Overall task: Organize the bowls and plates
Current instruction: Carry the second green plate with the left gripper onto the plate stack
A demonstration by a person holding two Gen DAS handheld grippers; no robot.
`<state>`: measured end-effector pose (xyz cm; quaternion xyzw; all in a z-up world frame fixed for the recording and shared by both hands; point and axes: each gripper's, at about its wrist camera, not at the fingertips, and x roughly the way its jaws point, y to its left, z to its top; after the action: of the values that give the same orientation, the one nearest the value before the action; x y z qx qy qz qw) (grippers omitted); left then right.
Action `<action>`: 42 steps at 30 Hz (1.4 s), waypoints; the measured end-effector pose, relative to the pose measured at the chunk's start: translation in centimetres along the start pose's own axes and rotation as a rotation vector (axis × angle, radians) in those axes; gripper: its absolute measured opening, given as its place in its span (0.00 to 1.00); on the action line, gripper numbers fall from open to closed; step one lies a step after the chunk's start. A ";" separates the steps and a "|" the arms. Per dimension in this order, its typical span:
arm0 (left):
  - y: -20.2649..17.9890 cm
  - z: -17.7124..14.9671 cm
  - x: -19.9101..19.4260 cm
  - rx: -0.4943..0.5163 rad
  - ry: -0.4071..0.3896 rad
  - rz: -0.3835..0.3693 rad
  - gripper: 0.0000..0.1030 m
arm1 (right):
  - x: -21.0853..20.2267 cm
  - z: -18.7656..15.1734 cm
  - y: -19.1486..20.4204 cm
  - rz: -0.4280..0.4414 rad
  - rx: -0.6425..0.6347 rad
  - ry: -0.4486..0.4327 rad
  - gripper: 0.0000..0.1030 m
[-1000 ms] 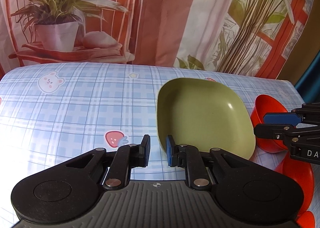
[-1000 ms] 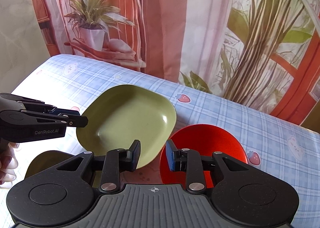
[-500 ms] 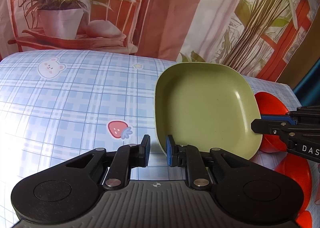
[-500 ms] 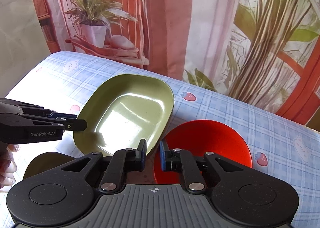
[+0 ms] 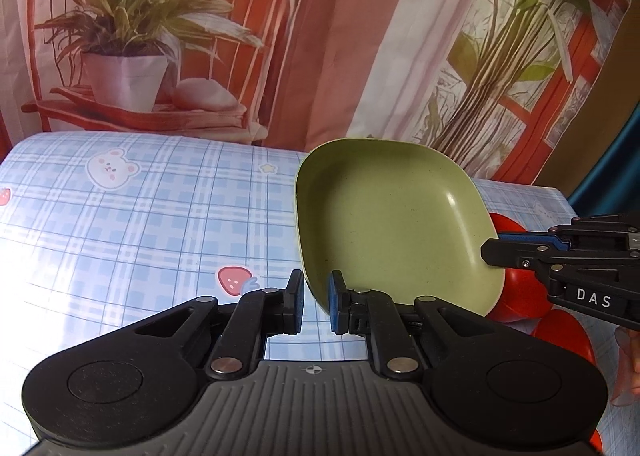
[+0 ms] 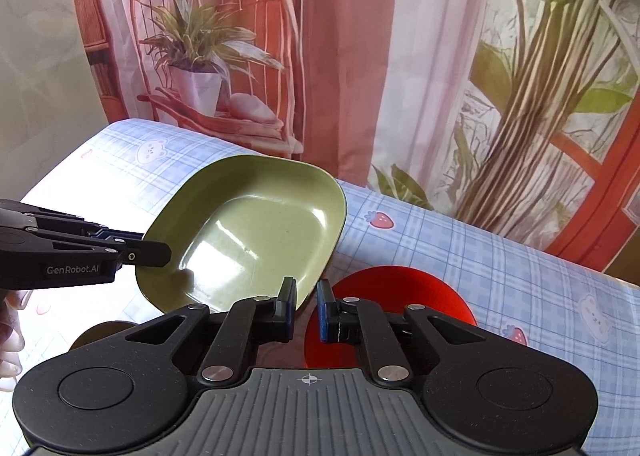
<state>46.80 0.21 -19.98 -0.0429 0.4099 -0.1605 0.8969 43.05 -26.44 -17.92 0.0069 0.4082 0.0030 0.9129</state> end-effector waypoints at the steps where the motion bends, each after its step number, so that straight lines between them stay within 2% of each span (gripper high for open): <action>1: -0.2 0.1 -0.5 0.006 -0.006 0.002 0.14 | -0.3 0.0 0.0 0.001 -0.002 -0.004 0.10; 10: -2.9 -0.6 -5.2 0.070 -0.044 0.024 0.16 | -4.3 -0.3 0.1 0.004 0.002 -0.045 0.09; 21: -4.8 -3.1 -9.2 0.080 -0.054 0.037 0.16 | -8.7 -2.8 1.0 0.006 -0.011 -0.063 0.09; 31: -5.8 -5.4 -10.7 0.075 -0.040 0.036 0.17 | -10.2 -5.0 1.7 0.007 -0.013 -0.052 0.09; 42: -5.6 -6.7 -10.9 0.057 -0.018 0.039 0.18 | -10.2 -5.9 2.3 0.016 -0.014 -0.032 0.09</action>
<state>33.70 -1.20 -15.36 -0.0110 0.3977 -0.1540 0.9044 31.92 -24.24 -14.21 0.0038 0.3934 0.0131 0.9193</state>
